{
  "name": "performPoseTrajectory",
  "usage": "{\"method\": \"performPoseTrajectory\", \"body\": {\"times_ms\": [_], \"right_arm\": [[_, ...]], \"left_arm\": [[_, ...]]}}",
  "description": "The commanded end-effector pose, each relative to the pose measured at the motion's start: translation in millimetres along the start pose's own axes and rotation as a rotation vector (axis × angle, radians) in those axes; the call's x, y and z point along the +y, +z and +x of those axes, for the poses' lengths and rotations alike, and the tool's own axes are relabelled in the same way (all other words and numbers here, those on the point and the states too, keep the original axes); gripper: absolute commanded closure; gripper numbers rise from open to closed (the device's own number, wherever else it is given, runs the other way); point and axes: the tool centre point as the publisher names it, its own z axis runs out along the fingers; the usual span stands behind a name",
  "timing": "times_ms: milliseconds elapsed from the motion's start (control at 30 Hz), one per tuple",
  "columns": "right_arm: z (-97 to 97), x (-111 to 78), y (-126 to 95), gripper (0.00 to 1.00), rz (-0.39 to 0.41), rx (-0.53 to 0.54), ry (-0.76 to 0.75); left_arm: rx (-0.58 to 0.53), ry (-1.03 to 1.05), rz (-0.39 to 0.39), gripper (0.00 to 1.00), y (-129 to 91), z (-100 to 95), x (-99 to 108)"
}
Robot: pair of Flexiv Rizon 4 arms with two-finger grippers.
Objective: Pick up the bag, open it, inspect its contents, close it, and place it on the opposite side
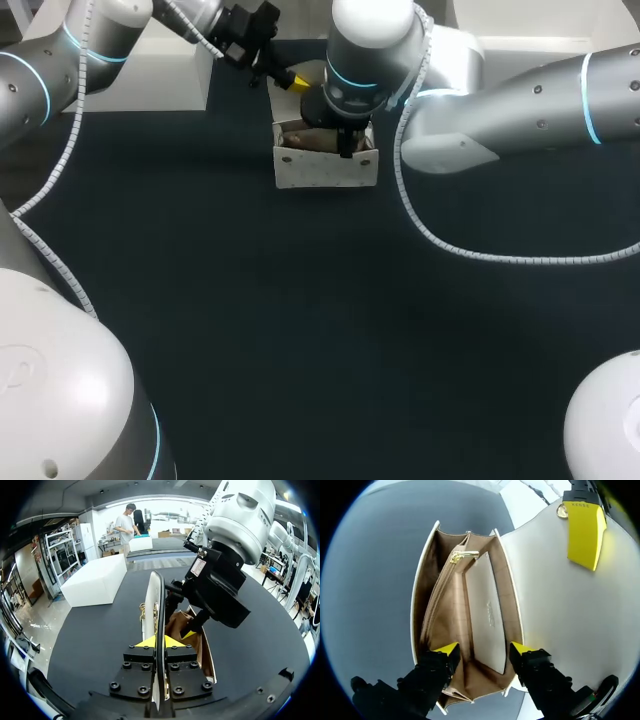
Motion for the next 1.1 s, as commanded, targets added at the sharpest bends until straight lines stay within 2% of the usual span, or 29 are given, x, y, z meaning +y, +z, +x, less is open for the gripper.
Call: {"method": "performPoseTrajectory", "body": {"times_ms": [33, 333, 533, 667, 733, 767, 867, 1100], "right_arm": [[-1.0, -5.4, -18.4, 0.63, -0.016, -0.065, 0.014], [-17.1, -9.8, -65.3, 0.6, -0.03, -0.234, 0.056], [-16.5, -12.1, -80.9, 0.6, -0.037, -0.28, 0.061], [-13.5, -11.8, -84.8, 0.6, -0.04, -0.291, 0.056], [-11.5, -11.7, -85.1, 0.61, -0.041, -0.291, 0.055], [-10.3, -11.8, -84.7, 0.62, -0.042, -0.29, 0.054], [-6.2, -11.8, -82.8, 0.67, -0.047, -0.282, 0.056], [4.2, -12.7, -76.3, 0.71, -0.055, -0.253, 0.058]], "left_arm": [[-0.003, 0.005, -0.002, 1.0, -3.1, 3.0, -1.4], [-0.037, 0.007, -0.028, 1.0, 3.4, -4.1, 2.8], [-0.104, 0.032, -0.053, 1.0, 10.1, -15.1, 9.2], [-0.182, 0.035, -0.073, 1.0, 13.0, -26.1, 15.1], [-0.197, 0.037, -0.056, 1.0, 13.9, -30.7, 18.4], [-0.225, 0.041, -0.077, 1.0, 15.3, -32.6, 20.6], [-0.233, 0.051, -0.078, 1.0, 21.9, -34.4, 28.5], [-0.279, 0.054, -0.099, 1.0, 33.8, -34.1, 48.0]]}}
